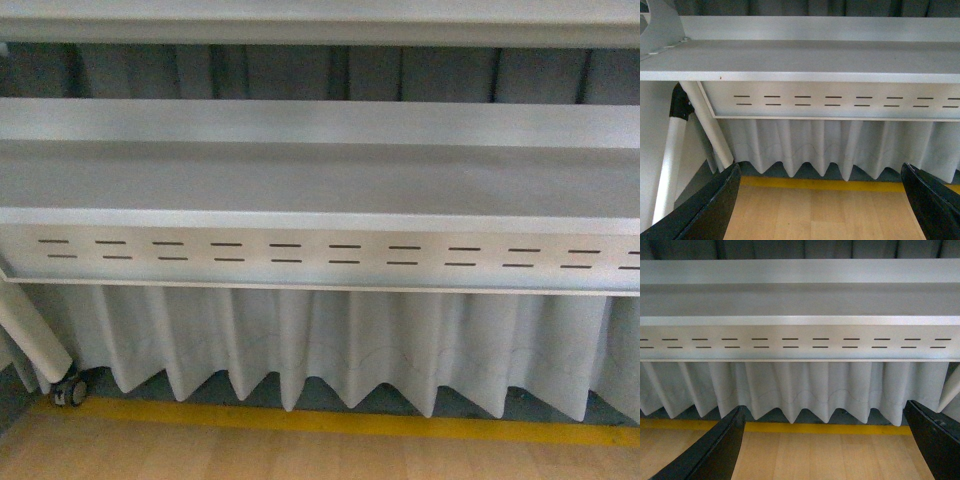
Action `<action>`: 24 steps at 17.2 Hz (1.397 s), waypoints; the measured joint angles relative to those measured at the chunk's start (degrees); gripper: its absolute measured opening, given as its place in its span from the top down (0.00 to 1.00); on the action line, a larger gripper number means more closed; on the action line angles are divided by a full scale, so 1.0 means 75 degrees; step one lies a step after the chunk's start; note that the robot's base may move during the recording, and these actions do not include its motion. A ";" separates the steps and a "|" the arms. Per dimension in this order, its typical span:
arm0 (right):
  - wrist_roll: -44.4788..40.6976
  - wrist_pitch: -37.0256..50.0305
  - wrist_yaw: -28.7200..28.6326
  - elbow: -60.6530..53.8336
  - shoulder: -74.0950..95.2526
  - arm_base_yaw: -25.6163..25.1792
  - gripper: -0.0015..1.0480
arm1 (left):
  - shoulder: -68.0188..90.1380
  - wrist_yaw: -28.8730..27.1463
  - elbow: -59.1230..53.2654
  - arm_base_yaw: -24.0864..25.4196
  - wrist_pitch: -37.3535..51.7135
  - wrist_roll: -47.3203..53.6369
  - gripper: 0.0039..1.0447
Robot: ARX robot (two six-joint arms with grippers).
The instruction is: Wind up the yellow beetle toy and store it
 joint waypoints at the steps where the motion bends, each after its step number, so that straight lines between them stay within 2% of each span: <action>1: 0.0000 0.0003 0.0000 0.0000 0.0000 0.0000 0.06 | 0.0000 0.0000 0.0000 0.0000 0.0000 0.0000 0.06; 24: -0.0003 0.0006 0.0000 0.0000 0.0000 0.0000 0.06 | 0.0000 0.0006 0.0000 0.0000 0.0009 -0.0003 0.06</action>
